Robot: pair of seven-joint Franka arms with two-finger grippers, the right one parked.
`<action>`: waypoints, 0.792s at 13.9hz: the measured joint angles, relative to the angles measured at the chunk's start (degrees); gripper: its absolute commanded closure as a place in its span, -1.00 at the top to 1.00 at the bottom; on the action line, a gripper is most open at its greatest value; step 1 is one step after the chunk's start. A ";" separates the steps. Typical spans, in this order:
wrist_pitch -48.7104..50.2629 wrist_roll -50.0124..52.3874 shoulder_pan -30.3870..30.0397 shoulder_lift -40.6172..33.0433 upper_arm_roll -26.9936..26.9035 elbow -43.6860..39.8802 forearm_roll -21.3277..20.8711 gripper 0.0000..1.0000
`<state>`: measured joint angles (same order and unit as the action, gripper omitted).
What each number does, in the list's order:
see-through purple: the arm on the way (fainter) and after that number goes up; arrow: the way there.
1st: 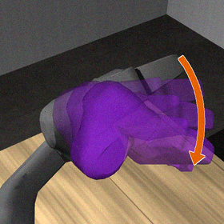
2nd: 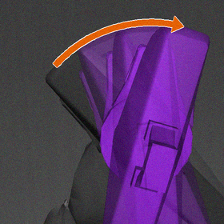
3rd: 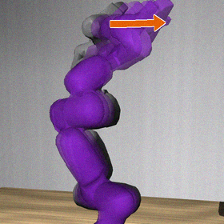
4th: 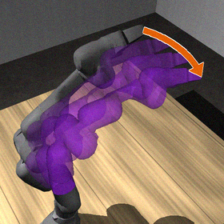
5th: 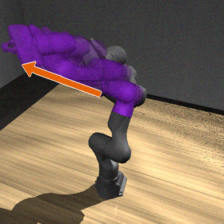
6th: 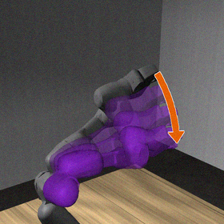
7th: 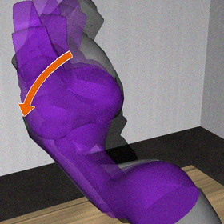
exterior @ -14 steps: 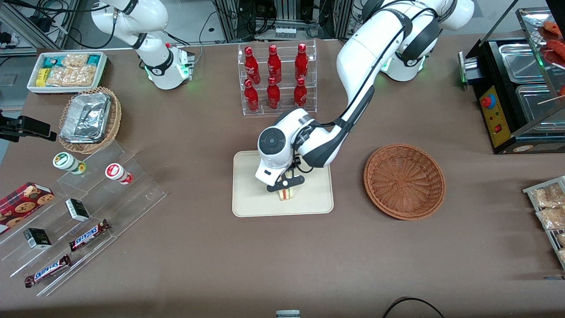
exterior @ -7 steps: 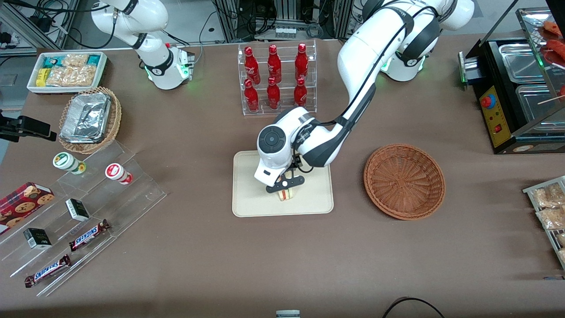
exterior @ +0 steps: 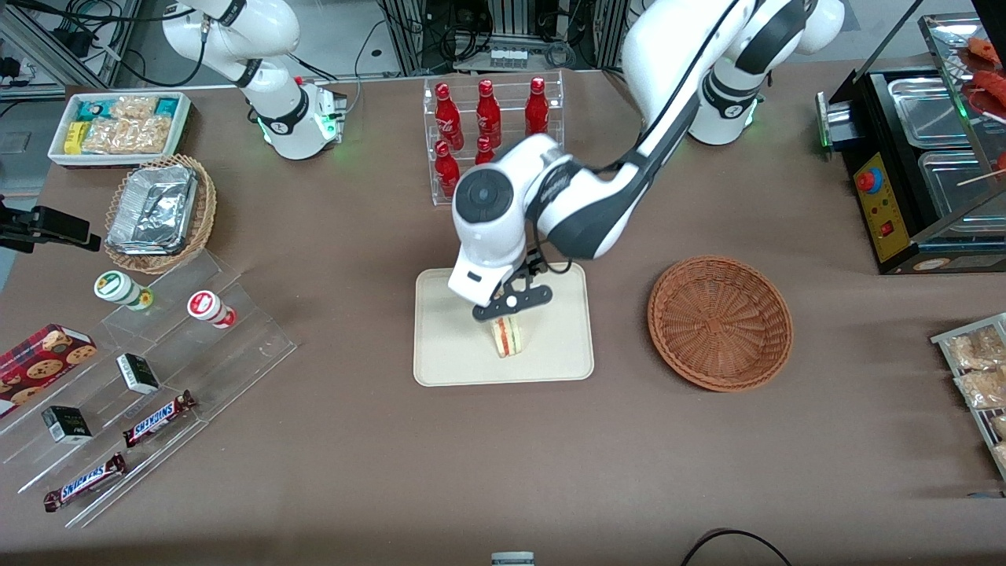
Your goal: Place sandwich from basket to tray
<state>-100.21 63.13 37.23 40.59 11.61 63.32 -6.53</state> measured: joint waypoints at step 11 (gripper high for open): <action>10.98 -32.39 -23.83 -8.41 -0.49 2.27 1.97 1.00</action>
<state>-89.23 30.74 13.40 32.19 11.12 65.59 -4.56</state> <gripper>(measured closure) 0.000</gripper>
